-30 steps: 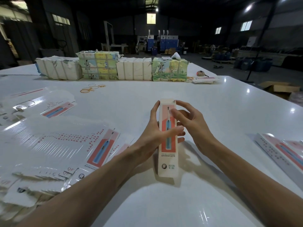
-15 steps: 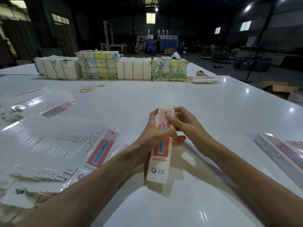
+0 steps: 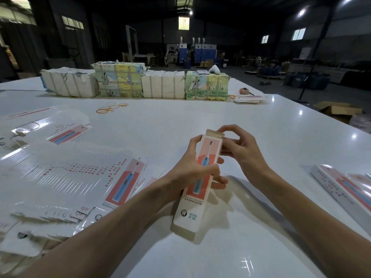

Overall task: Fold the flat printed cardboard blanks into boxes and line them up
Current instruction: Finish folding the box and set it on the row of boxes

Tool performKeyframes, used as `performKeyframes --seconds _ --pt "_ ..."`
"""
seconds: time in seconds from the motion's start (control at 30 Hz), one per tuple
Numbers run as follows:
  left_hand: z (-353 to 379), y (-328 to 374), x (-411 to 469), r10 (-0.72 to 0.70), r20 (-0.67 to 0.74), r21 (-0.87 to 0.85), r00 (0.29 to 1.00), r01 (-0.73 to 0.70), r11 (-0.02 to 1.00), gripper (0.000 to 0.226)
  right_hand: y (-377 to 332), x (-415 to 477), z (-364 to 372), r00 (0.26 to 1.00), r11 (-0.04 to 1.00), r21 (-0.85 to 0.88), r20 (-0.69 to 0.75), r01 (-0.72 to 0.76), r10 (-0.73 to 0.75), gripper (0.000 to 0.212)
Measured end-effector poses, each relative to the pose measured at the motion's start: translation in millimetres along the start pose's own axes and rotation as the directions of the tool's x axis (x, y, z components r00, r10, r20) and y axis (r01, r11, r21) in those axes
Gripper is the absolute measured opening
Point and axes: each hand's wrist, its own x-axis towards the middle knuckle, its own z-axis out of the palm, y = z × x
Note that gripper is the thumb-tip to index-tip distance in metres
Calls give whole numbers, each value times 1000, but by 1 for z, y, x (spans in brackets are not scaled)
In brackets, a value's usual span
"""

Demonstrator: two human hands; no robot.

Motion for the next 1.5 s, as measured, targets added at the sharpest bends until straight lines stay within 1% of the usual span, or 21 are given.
performKeyframes --seconds 0.07,0.1,0.17,0.27,0.33,0.4,0.47,0.53,0.63,0.77,0.97,1.17,1.27,1.37,1.43,1.5 --pt "1 -1 1 -3 -13 -15 1000 3 1000 86 0 -1 3 999 999 -42 -3 35 -35 12" --pt "1 -1 1 -6 -12 -21 1000 6 1000 86 -1 -1 4 999 999 -35 1 34 -34 14" --pt "1 -2 1 2 -8 -5 1000 -2 1000 88 -4 0 3 1000 999 36 28 0 -1 17" --pt "1 -2 2 32 -27 50 999 -31 998 90 -11 1 0 995 975 208 74 -80 66 16" --pt "2 -3 3 33 -21 63 999 -31 997 92 -14 1 0 992 954 275 66 -119 104 22" --pt "2 -4 4 35 5 40 999 -35 999 92 -13 2 0 990 953 269 38 -139 134 20" --pt "2 -6 4 49 20 13 999 -50 999 92 -11 3 -2 985 946 272 40 -174 169 19" --pt "1 -7 3 72 9 21 997 -72 997 95 -11 3 -3 979 936 287 37 -205 202 21" --pt "0 -8 3 93 -8 17 996 -92 996 103 -12 6 -5 974 930 293 14 -221 227 17" --pt "1 -8 1 128 19 20 992 -128 992 105 -10 7 -7 968 926 289 7 -242 251 14" --pt "3 -6 2 151 36 74 988 -153 985 107 -10 7 -11 967 928 270 56 -256 250 15" --pt "3 -9 4 145 48 68 988 -148 987 106 -11 6 -15 969 941 236 96 -242 226 20" --pt "1 -10 4 140 17 35 990 -141 989 101 -10 5 -14 970 940 251 125 -233 207 20" --pt "-5 -8 6 132 -45 -5 990 -132 991 99 -10 2 -7 960 923 302 219 -238 176 19" --pt "-8 -7 6 117 -76 -28 990 -119 992 98 -8 -1 0 972 946 268 191 -182 133 25" --pt "-9 -6 5 98 -91 -56 991 -104 993 96 -8 -3 5 992 984 159 113 -79 62 26"
